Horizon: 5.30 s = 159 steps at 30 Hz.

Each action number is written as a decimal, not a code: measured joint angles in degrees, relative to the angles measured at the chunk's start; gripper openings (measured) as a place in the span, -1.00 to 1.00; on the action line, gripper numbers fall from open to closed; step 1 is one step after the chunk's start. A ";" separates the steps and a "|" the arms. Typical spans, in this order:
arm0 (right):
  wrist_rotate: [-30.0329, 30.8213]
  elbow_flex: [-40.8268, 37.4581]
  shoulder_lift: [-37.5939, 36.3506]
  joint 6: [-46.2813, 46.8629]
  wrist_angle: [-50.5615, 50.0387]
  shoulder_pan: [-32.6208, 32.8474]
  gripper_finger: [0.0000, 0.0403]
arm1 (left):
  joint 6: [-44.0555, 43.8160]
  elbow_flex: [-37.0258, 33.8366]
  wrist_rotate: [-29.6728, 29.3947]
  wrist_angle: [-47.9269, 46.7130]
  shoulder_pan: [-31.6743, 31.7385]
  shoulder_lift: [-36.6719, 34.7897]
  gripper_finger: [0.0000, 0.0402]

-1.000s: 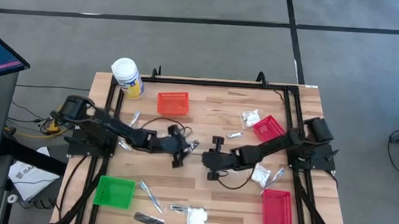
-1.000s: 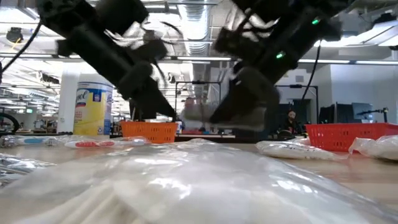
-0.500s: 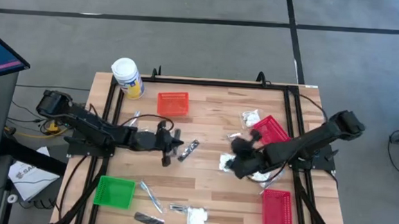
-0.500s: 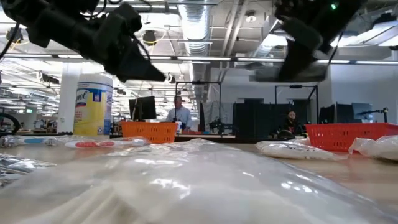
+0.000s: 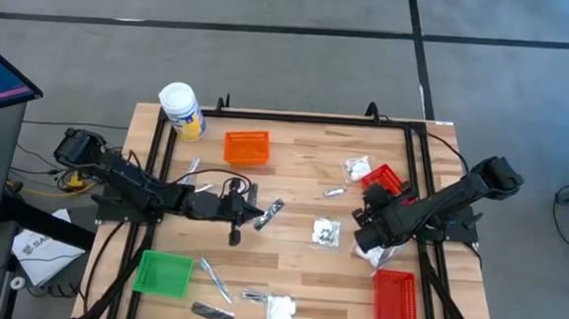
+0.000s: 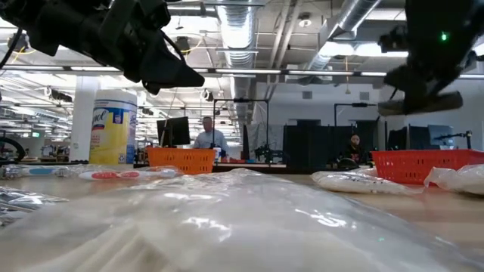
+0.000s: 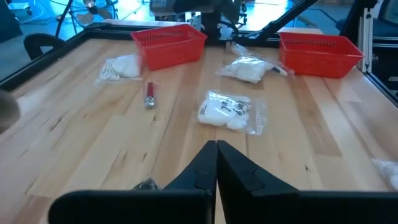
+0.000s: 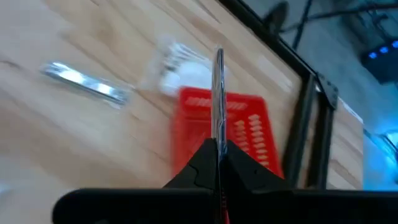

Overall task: Pick & Place Travel size toiletries
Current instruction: Put the black comb into the top red basket, then put the silver nail cutter into the bottom red basket

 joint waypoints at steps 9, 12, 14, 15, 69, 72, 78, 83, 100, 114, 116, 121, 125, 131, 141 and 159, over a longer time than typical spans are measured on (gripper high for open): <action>-3.05 -16.44 -12.63 3.66 13.43 -2.30 -1.00 | 0.22 0.02 0.05 0.46 0.02 0.00 -0.99; -4.64 -19.32 -16.29 3.89 14.03 -2.27 -1.00 | 0.42 0.02 0.05 0.81 0.02 0.00 -0.99; -4.87 -20.27 -17.94 3.07 14.45 -2.34 -1.00 | 0.97 0.02 0.04 0.80 0.02 0.00 -0.99; -4.85 -20.38 -18.43 3.03 14.53 -2.53 -1.00 | 1.32 0.02 0.04 0.90 0.02 0.00 -0.99; -9.65 -20.58 -5.60 -20.34 28.30 -22.98 -0.81 | 1.33 0.04 1.40 0.77 0.04 0.00 -0.99; -9.64 -20.58 -5.66 -20.34 28.20 -22.69 -0.73 | 1.33 0.04 1.40 0.77 0.04 0.00 -0.99; -9.68 -20.56 -6.62 -20.40 27.15 -22.69 -0.56 | 1.33 0.04 1.36 0.77 0.04 0.00 -0.99; -9.74 -20.03 -8.52 -20.44 24.86 -21.85 -0.46 | 1.33 0.07 1.33 0.77 0.04 0.00 -0.99; -2.78 -5.87 -15.08 -32.12 31.26 -9.02 -0.41 | 1.33 0.07 1.25 0.85 0.04 0.00 -0.99; -2.78 -6.13 -9.64 -64.77 70.41 -2.78 -0.41 | 1.33 0.07 2.16 0.91 0.02 -0.02 -0.99; -2.76 -5.87 -6.74 -65.50 73.63 -3.00 -0.41 | 1.33 0.07 2.16 0.80 0.02 -0.02 -0.99; -4.04 -5.98 2.68 -70.05 81.39 -4.25 -0.41 | 1.33 0.07 2.16 0.81 0.02 -0.02 -0.99; -5.68 -5.98 8.37 -71.65 89.56 -6.24 -0.41 | 1.33 0.07 2.16 0.77 0.03 -0.02 -0.99; -14.08 -5.95 9.36 -76.63 94.90 -8.14 -0.41 | 1.42 0.07 2.16 0.51 0.04 -0.02 -0.99; -30.04 -5.94 10.11 -84.54 105.28 -8.26 -0.41 | 0.40 0.07 4.47 0.31 -0.06 -0.01 -0.99; -30.14 -5.95 10.29 -82.58 100.26 -10.64 -0.41 | -0.07 6.47 3.96 3.19 0.21 18.27 -0.99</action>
